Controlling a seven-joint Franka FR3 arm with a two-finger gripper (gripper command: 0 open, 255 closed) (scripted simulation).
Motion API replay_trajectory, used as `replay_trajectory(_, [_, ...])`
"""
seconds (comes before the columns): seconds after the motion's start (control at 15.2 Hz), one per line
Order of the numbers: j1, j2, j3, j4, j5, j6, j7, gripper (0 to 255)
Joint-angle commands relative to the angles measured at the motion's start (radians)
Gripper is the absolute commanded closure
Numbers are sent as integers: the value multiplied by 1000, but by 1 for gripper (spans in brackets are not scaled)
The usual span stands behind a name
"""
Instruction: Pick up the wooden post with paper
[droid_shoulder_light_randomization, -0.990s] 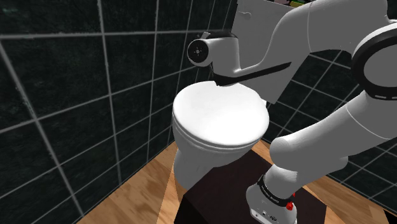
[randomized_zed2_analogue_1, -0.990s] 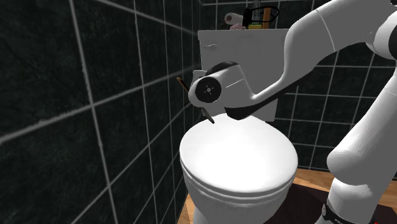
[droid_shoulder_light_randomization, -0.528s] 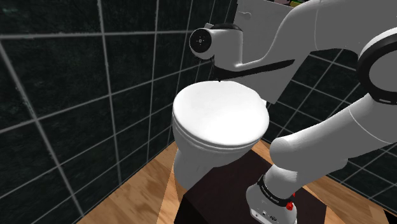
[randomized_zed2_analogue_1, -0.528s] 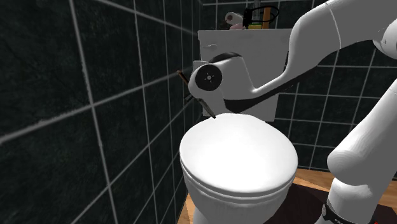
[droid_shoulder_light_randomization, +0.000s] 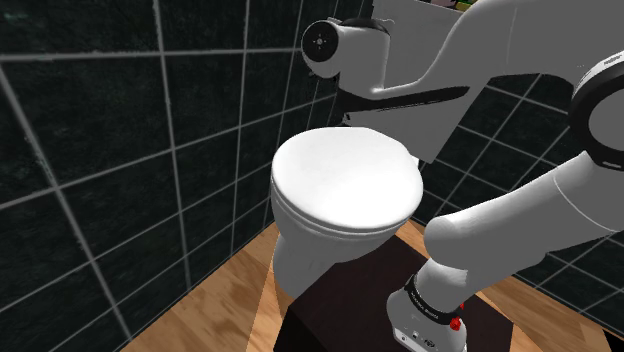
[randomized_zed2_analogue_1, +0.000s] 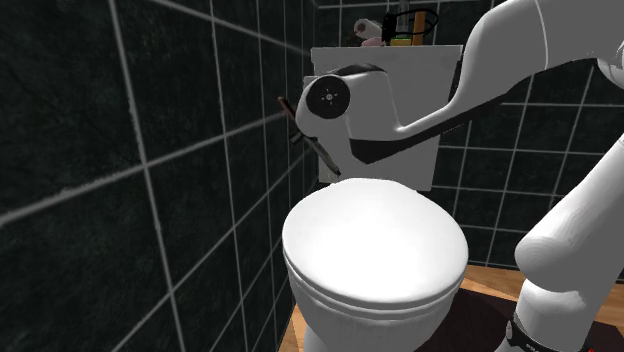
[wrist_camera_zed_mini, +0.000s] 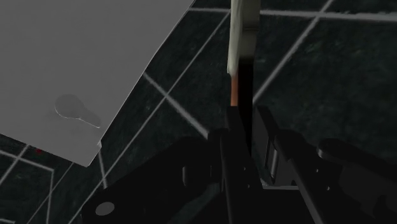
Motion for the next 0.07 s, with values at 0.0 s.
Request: replay_trajectory(0.0, [1, -1, -2, 9, 5, 0, -11, 255])
